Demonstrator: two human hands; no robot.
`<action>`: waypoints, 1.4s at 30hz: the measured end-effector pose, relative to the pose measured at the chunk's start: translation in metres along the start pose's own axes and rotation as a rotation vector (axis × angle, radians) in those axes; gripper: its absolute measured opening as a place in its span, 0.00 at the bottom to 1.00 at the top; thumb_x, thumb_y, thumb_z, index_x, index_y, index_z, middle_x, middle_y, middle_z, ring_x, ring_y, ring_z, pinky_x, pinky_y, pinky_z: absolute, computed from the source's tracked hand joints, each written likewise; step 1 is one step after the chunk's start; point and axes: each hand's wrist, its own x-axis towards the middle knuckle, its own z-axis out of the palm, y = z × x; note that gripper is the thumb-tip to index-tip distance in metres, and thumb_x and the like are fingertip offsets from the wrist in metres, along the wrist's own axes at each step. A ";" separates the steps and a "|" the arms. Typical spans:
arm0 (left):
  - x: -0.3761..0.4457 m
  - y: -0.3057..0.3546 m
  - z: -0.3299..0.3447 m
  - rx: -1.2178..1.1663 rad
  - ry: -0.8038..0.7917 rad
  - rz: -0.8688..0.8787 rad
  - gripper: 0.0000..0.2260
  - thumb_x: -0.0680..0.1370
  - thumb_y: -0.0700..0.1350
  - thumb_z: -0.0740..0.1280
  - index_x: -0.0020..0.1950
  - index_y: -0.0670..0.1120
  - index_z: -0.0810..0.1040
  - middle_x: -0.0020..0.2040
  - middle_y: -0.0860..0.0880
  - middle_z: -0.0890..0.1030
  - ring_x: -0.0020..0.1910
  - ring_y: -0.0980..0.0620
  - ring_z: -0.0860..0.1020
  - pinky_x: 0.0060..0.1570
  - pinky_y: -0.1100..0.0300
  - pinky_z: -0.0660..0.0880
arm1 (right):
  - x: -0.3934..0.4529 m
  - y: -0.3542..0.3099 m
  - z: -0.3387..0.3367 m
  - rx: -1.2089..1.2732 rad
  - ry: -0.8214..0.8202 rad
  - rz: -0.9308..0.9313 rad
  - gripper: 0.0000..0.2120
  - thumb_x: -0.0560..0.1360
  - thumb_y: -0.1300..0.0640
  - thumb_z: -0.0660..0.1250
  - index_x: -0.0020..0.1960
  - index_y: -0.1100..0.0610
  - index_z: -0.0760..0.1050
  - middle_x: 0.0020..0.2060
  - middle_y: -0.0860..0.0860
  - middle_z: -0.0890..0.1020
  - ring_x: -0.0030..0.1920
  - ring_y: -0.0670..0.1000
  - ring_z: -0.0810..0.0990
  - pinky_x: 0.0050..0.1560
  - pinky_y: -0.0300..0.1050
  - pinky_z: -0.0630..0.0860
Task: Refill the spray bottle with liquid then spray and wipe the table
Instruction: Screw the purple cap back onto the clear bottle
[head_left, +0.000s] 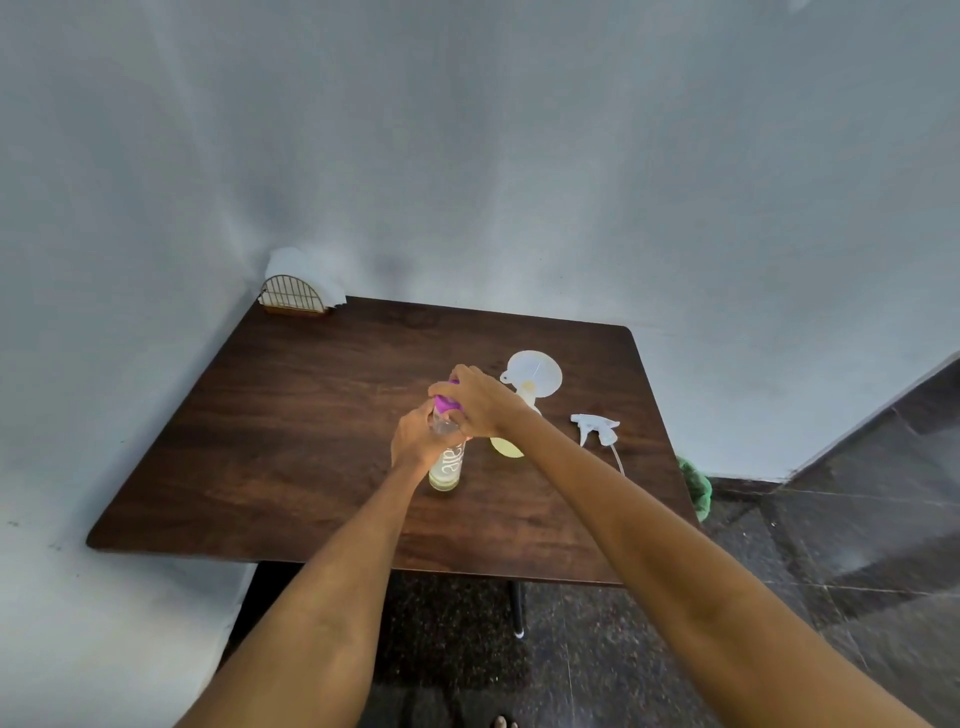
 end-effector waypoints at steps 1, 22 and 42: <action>-0.001 0.002 0.000 0.007 -0.001 0.002 0.17 0.66 0.53 0.75 0.50 0.49 0.77 0.42 0.48 0.81 0.44 0.48 0.79 0.39 0.58 0.73 | 0.002 -0.002 -0.003 -0.038 -0.005 0.020 0.19 0.76 0.52 0.62 0.65 0.57 0.69 0.57 0.60 0.73 0.56 0.58 0.74 0.52 0.46 0.72; -0.003 0.002 0.001 0.031 -0.001 -0.022 0.26 0.65 0.55 0.75 0.61 0.48 0.75 0.51 0.47 0.82 0.52 0.48 0.80 0.47 0.56 0.74 | 0.015 -0.007 -0.031 0.068 -0.085 0.255 0.18 0.75 0.48 0.65 0.46 0.65 0.77 0.35 0.54 0.78 0.32 0.52 0.75 0.41 0.43 0.74; 0.003 0.003 -0.002 0.046 -0.022 -0.042 0.26 0.64 0.55 0.76 0.59 0.49 0.76 0.53 0.48 0.82 0.52 0.48 0.79 0.51 0.54 0.75 | 0.009 -0.003 -0.036 0.097 -0.030 0.261 0.17 0.79 0.50 0.58 0.61 0.60 0.70 0.49 0.57 0.81 0.44 0.55 0.79 0.51 0.49 0.76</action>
